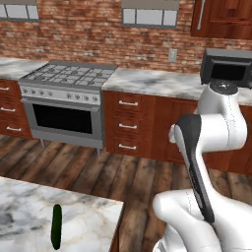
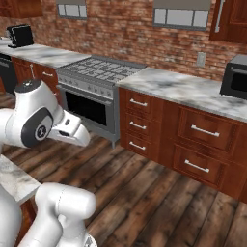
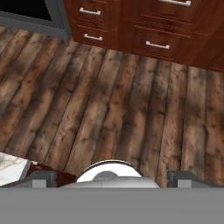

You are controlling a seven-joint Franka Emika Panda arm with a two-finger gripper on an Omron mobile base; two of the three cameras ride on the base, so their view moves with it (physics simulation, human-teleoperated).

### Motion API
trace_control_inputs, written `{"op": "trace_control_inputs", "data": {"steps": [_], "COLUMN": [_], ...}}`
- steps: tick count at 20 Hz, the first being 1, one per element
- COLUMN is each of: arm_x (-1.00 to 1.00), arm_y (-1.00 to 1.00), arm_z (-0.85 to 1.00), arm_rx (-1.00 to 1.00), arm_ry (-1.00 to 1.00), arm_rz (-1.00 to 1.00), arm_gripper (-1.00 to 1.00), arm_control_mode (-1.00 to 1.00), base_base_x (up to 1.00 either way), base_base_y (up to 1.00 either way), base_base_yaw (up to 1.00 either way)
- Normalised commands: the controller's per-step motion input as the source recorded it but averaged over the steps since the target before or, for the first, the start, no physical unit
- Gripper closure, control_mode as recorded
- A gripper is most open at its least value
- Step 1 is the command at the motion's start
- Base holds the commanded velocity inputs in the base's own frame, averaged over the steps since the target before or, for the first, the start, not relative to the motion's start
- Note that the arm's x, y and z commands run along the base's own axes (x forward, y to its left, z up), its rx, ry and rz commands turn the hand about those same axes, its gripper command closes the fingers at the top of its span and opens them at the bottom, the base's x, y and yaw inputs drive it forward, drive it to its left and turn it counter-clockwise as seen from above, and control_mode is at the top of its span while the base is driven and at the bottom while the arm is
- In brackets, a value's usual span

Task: Open the fridge, remove the kiwi, cucumber, and chicken drumstick, and place them on any counter.

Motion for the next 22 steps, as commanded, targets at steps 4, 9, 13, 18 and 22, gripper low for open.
{"op": "trace_control_inputs", "data": {"steps": [4, 9, 13, 18, 22], "arm_x": [-0.63, -0.45, 0.0, 0.0, 0.0], "arm_y": [0.0, 0.0, 0.0, 0.0, 0.0], "arm_z": [0.0, 0.24, 0.0, 0.0, 0.0], "arm_rx": [0.0, 0.02, 0.0, 0.0, 0.0], "arm_ry": [-0.33, -0.28, 0.0, 0.0, 0.0], "arm_rz": [0.0, -0.01, 0.0, 0.0, 0.0], "arm_gripper": [-1.0, -1.0, -1.0, -1.0, -1.0], "arm_control_mode": [-1.0, -1.0, 1.0, 1.0, 1.0], "base_base_x": [0.0, 0.0, -0.01, -0.15, -0.48], "base_base_y": [0.0, 0.0, 0.0, -0.01, -0.39], "base_base_yaw": [0.0, 0.0, -0.01, -0.06, -0.5]}}
